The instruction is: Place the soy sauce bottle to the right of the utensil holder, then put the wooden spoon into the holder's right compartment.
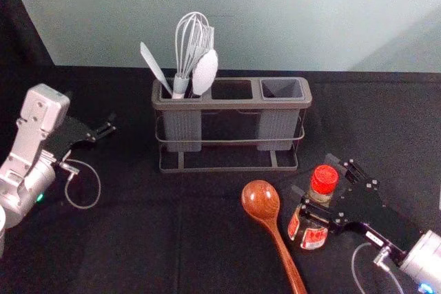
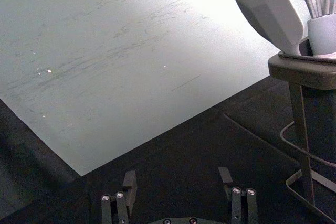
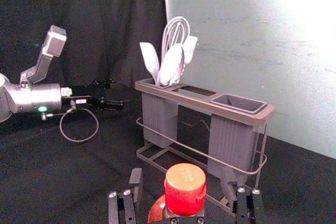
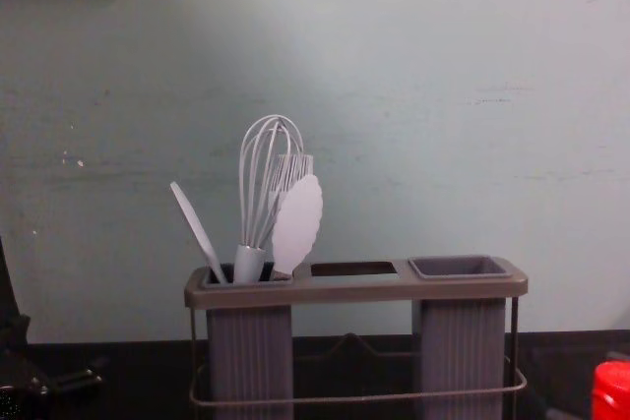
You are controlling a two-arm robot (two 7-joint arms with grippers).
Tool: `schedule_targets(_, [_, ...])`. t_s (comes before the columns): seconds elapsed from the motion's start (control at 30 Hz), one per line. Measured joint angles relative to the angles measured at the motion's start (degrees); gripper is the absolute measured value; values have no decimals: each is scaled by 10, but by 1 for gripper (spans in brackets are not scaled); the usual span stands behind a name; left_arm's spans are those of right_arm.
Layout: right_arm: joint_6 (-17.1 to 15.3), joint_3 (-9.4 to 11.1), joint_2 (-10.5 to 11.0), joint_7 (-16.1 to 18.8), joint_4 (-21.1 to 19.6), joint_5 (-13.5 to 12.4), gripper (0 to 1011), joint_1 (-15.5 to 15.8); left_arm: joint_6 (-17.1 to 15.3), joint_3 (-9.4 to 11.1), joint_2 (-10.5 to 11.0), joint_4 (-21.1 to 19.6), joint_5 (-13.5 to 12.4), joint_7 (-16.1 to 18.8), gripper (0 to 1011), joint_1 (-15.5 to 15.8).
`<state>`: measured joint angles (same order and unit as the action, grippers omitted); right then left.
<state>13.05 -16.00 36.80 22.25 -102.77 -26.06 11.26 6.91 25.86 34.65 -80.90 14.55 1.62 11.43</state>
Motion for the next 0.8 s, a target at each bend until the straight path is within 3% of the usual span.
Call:
schedule_targets(0.37, [-5,15,-11,17,0,-1,707,5,0,0,0,0,0,0,1011,0])
schedule_targets(0.6, [-7,25,-17,25,-2,-1,446,11,0,0,0,0,0,0,1011,0])
schedule_targets(0.8, [-10,35,-22,30,-8,2,392,16,0,0,0,0,0,0,1011,0])
